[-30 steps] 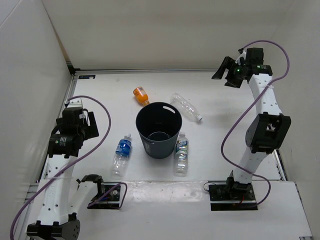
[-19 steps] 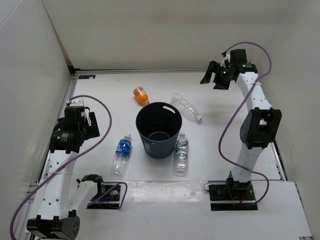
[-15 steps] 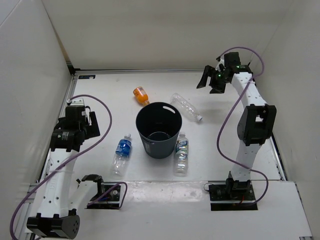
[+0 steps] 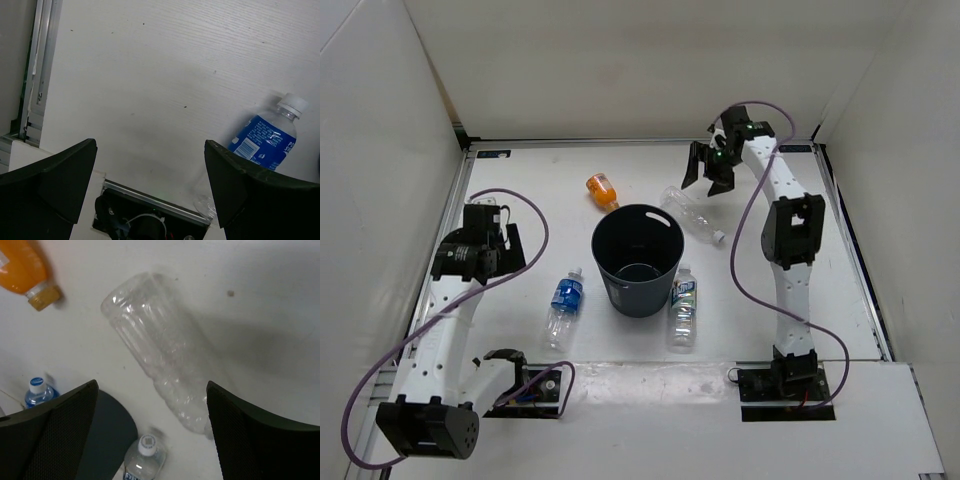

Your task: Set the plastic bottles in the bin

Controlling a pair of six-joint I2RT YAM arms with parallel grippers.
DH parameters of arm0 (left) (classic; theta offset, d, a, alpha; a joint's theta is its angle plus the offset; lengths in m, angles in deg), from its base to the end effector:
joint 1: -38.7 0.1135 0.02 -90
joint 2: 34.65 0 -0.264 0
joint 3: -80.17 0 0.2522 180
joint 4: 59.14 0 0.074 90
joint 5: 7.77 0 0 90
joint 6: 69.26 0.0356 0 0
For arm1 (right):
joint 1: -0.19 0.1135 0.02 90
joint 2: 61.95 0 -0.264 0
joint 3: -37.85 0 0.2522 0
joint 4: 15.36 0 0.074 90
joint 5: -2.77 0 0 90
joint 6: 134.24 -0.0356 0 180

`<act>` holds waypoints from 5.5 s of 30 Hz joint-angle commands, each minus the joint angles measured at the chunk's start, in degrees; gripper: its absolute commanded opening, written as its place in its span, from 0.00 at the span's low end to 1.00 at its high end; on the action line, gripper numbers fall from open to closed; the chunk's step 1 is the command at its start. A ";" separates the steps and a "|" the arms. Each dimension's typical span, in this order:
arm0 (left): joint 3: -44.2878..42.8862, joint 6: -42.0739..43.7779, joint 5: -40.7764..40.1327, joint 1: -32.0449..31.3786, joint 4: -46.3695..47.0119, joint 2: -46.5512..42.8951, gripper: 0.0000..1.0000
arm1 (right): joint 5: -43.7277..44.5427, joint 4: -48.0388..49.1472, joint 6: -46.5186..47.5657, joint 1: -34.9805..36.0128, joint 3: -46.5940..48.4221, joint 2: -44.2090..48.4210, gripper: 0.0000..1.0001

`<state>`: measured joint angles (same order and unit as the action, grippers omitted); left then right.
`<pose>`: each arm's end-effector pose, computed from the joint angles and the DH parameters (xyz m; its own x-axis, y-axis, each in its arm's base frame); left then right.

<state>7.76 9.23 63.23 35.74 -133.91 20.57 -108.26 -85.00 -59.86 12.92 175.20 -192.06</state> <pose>0.1684 0.0029 0.3140 -0.8010 -0.1475 -0.5802 -0.2912 0.9428 0.1623 0.4751 0.1204 0.2522 -0.9315 0.0472 -0.3606 -0.1215 0.8941 0.4310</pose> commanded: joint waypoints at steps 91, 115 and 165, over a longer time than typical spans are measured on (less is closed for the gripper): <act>3.36 -5.81 16.27 -0.38 8.19 7.62 0.99 | -30.30 -3.89 23.89 19.71 4.71 25.16 0.90; 13.30 -1.06 32.10 -10.02 17.15 6.63 0.99 | -27.48 15.80 -16.38 -17.66 -0.81 28.41 0.90; -33.62 -1.24 14.26 -11.87 24.88 12.19 0.41 | -28.19 11.33 -15.59 -19.41 -1.95 23.40 0.90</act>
<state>-22.62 6.80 75.75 27.17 -112.69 33.90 -138.05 -68.76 -78.55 -5.66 172.23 -169.17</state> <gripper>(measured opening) 0.622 0.905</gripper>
